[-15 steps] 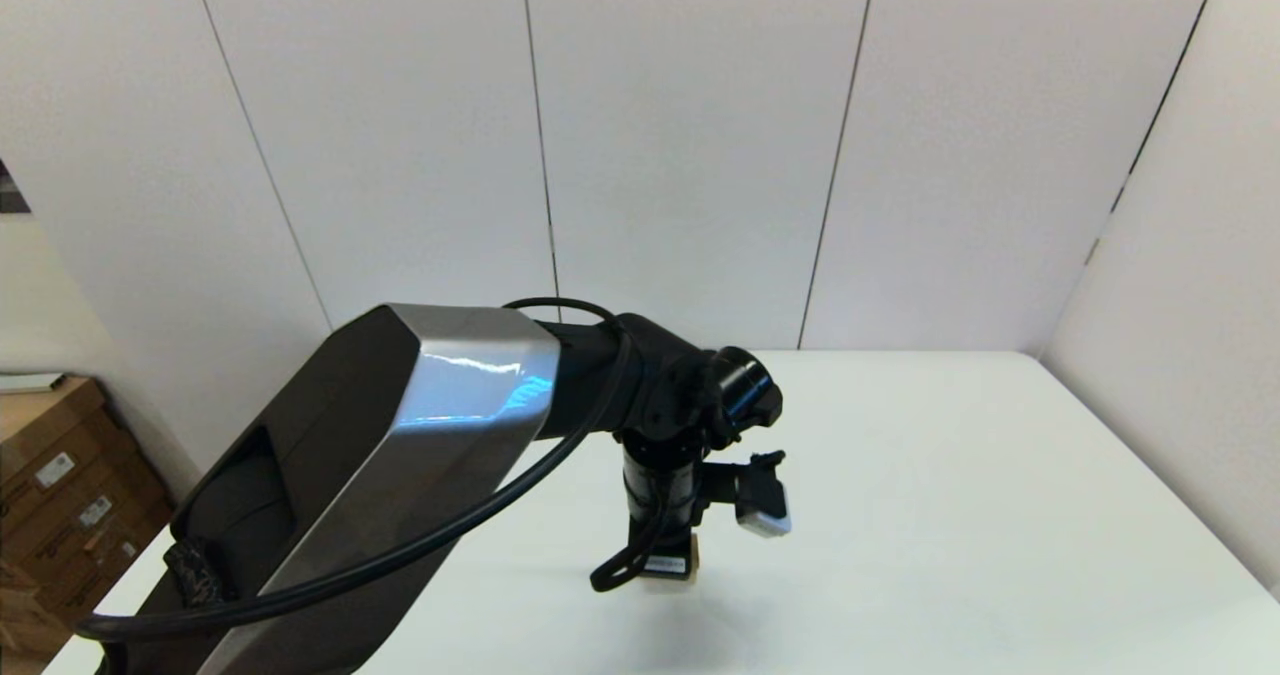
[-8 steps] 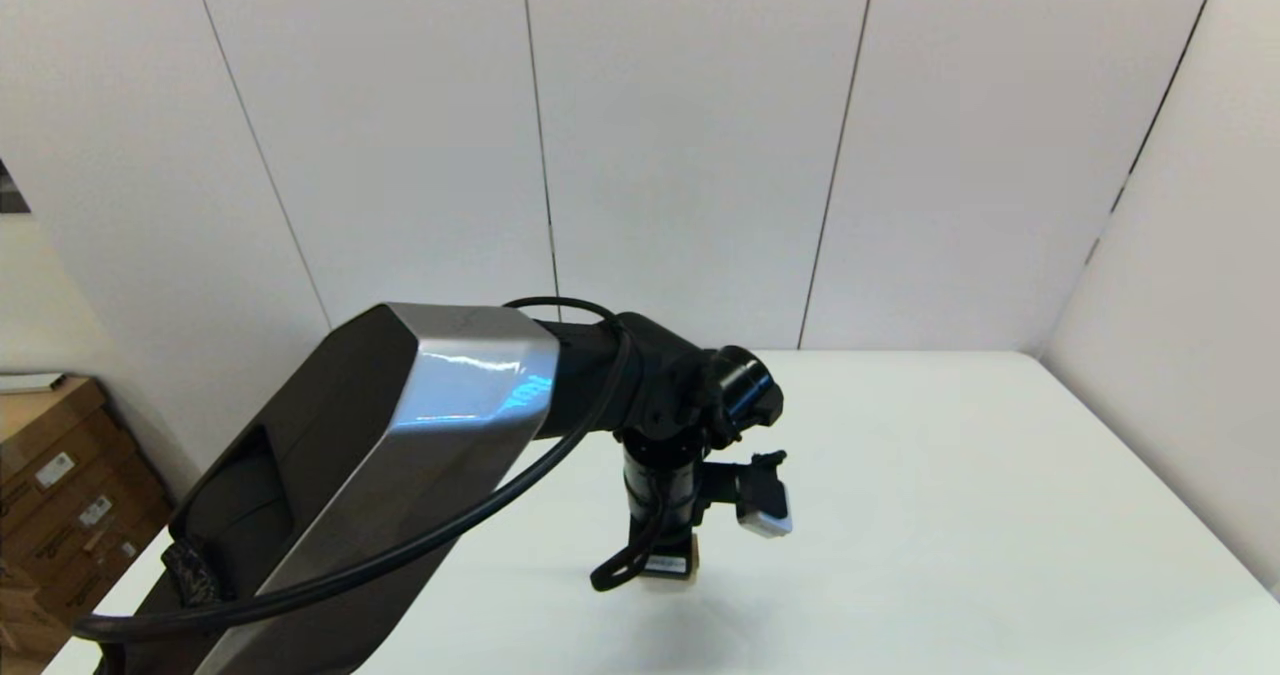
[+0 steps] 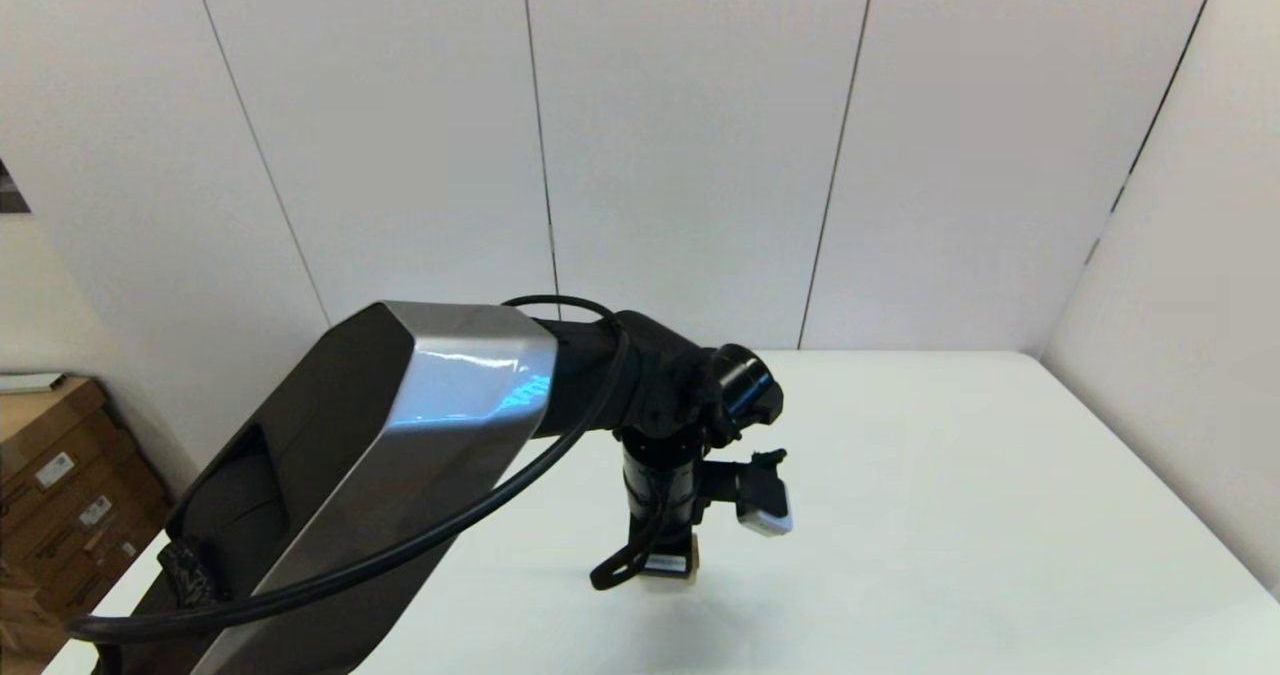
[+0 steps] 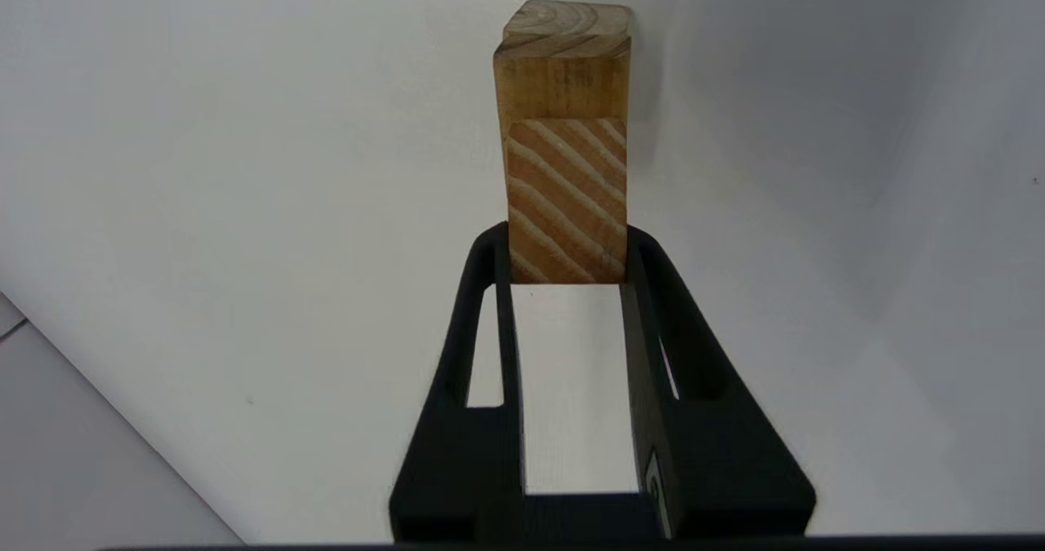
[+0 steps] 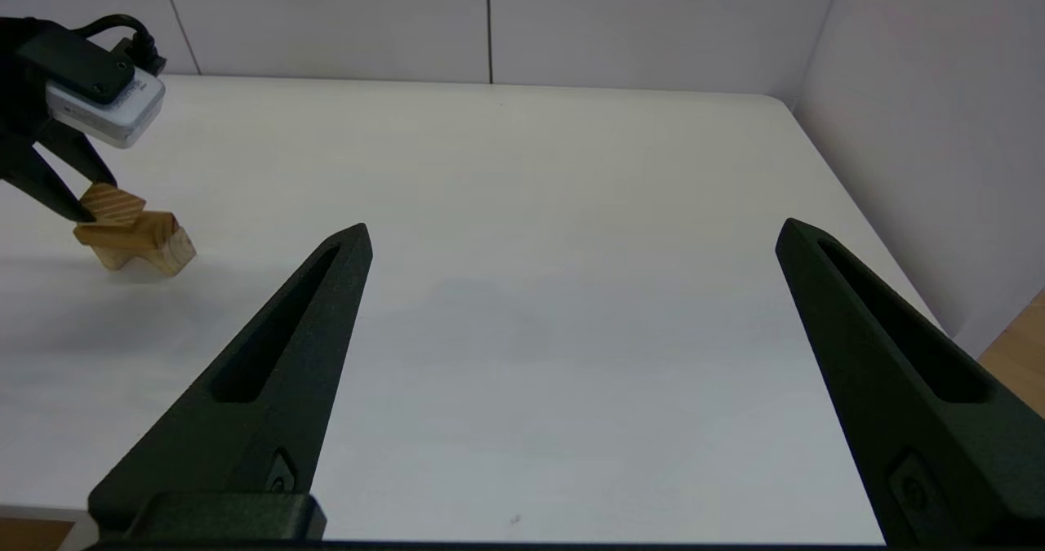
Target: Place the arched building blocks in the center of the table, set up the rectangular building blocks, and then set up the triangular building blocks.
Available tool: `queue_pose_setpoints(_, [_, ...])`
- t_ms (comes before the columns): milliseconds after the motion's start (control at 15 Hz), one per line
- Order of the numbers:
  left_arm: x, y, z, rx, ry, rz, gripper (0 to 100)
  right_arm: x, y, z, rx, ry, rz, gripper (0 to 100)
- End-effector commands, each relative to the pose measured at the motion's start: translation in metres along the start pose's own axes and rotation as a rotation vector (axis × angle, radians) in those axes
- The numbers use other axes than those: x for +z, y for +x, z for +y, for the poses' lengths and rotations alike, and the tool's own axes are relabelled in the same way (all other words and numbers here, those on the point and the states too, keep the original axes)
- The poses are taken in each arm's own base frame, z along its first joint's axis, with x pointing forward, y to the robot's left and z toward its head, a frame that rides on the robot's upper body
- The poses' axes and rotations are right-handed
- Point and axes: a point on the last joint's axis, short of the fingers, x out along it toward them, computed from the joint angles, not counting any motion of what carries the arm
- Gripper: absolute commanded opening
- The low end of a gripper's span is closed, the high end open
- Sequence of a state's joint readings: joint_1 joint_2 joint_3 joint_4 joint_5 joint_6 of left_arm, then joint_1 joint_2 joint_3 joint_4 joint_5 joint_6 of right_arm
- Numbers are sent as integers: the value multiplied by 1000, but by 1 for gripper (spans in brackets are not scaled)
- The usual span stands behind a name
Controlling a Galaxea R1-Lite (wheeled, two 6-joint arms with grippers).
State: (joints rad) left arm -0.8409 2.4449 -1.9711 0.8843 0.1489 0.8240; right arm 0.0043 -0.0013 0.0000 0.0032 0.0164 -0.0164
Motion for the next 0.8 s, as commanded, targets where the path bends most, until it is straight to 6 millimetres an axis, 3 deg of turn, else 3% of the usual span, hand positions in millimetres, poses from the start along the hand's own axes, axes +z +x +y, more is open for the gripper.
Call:
queue_pose_setpoints(67, [0, -1, -1, -5, 28, 4, 100, 0, 0, 0, 1, 0, 1, 100])
queue_pose_setpoints(400, [-1, -8, 1, 18, 7, -10, 100, 0, 0, 0, 1, 0, 1, 100])
queue_pose_setpoints(600, [-12, -46, 25, 196, -164, -104, 100, 0, 0, 0, 1, 0, 1, 100])
queue_pose_setpoints(800, [-60, -114, 55, 430, -360, -132, 100, 0, 0, 0, 1, 0, 1, 100])
